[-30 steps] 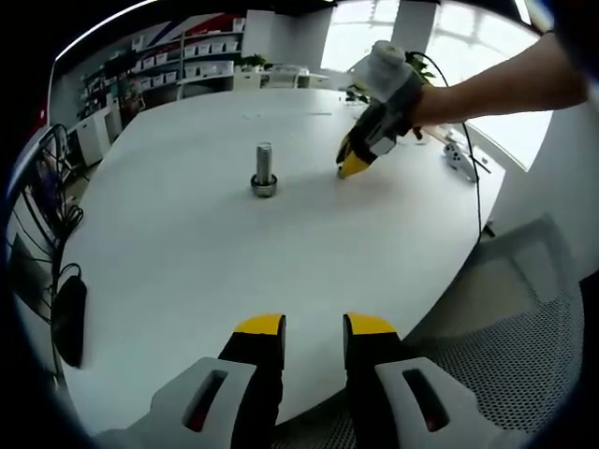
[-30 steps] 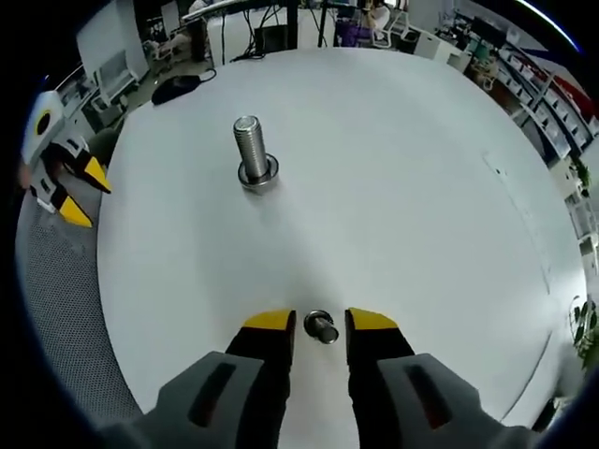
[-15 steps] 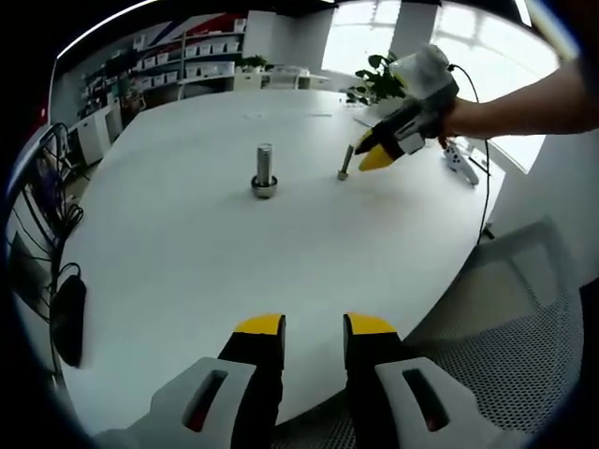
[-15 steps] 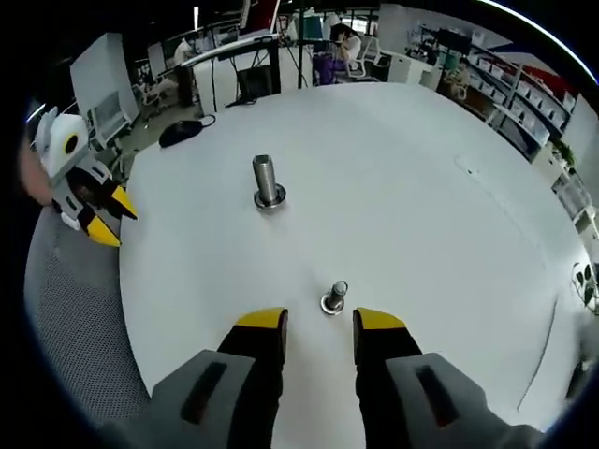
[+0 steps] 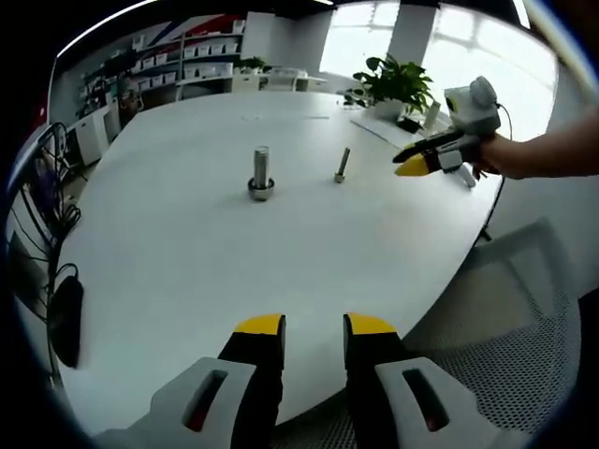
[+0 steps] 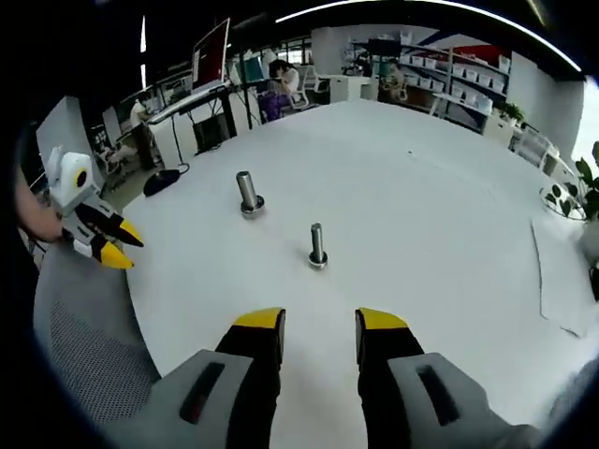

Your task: Place the washer onto the threaded stud by aligning its center hole with the stud, sliding it down to the base, and recovering from edge contact or off-axis alignment until the washer reaches the visible bottom stop.

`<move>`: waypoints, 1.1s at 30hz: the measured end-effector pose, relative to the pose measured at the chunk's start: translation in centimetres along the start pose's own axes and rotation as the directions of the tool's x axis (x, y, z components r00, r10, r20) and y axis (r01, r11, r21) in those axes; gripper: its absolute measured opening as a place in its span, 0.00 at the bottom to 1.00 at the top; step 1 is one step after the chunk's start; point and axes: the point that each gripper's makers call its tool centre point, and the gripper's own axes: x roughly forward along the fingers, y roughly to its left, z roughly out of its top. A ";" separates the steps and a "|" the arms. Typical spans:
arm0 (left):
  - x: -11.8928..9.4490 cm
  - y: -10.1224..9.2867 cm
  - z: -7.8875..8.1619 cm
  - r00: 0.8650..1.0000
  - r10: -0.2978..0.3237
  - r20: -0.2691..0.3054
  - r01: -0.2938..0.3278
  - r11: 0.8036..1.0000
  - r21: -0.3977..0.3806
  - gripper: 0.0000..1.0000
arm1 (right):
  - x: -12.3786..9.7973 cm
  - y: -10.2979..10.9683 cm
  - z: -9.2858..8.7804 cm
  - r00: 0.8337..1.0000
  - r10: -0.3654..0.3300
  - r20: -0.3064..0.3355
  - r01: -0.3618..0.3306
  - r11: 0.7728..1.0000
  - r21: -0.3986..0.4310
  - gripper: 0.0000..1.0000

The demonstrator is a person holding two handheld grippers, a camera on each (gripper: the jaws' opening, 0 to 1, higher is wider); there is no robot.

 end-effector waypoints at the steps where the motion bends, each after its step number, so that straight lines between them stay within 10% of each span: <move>1: 0.0 0.0 0.0 1.000 -0.002 0.000 0.002 1.000 0.000 0.22 | -0.3 0.0 0.0 1.000 -0.004 0.012 0.003 1.000 0.020 0.32; 33: -0.4 -0.4 0.9 0.999 -0.020 0.050 0.020 1.000 -0.003 0.23 | -7.2 0.5 -4.9 0.971 -0.207 0.122 0.174 0.957 0.234 0.42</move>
